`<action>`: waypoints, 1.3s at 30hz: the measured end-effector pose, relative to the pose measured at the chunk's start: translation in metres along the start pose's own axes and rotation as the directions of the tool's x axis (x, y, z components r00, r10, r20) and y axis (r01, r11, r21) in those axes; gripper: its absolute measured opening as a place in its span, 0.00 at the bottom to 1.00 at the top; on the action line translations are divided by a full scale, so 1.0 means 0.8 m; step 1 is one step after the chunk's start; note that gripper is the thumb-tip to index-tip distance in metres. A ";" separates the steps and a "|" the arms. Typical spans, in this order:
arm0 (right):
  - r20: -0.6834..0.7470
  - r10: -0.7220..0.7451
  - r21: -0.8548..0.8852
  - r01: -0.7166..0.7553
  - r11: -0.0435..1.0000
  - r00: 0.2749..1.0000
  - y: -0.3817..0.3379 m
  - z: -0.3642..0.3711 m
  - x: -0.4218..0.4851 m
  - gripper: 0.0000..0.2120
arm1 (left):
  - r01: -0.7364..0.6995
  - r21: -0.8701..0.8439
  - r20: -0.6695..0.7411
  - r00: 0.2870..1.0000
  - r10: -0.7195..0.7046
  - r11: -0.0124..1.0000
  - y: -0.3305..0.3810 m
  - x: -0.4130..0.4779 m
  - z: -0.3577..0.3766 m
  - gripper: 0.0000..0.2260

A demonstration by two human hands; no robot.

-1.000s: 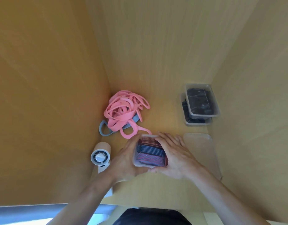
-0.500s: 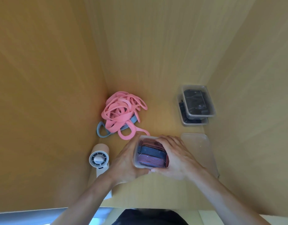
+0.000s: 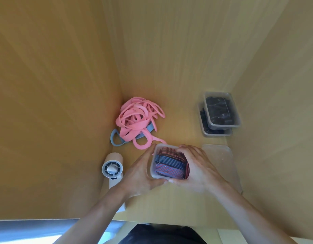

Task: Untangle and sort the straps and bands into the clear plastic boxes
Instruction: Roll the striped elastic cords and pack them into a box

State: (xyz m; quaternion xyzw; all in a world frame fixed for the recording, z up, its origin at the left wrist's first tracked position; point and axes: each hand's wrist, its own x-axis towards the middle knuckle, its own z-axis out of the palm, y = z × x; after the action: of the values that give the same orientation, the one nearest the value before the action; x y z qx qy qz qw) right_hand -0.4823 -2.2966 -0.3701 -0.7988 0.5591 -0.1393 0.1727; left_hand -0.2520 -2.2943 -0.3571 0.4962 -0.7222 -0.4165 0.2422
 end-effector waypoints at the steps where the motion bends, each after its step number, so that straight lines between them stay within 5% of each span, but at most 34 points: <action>1: -0.002 -0.001 0.002 0.001 1.000 1.000 0.000 0.000 0.000 0.45 | -0.002 -0.003 0.001 1.000 0.002 1.000 0.000 0.000 0.000 0.40; 39: -0.072 0.033 0.140 -0.022 0.990 0.997 -0.009 -0.023 -0.002 0.36 | -0.007 -0.115 -0.005 1.000 0.007 0.993 0.000 0.003 0.005 0.42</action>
State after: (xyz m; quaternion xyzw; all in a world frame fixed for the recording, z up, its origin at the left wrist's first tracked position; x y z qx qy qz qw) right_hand -0.4841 -2.2953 -0.3500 -0.7714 0.5650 -0.2050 0.2090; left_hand -0.2561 -2.2949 -0.3596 0.4797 -0.6983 -0.4555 0.2734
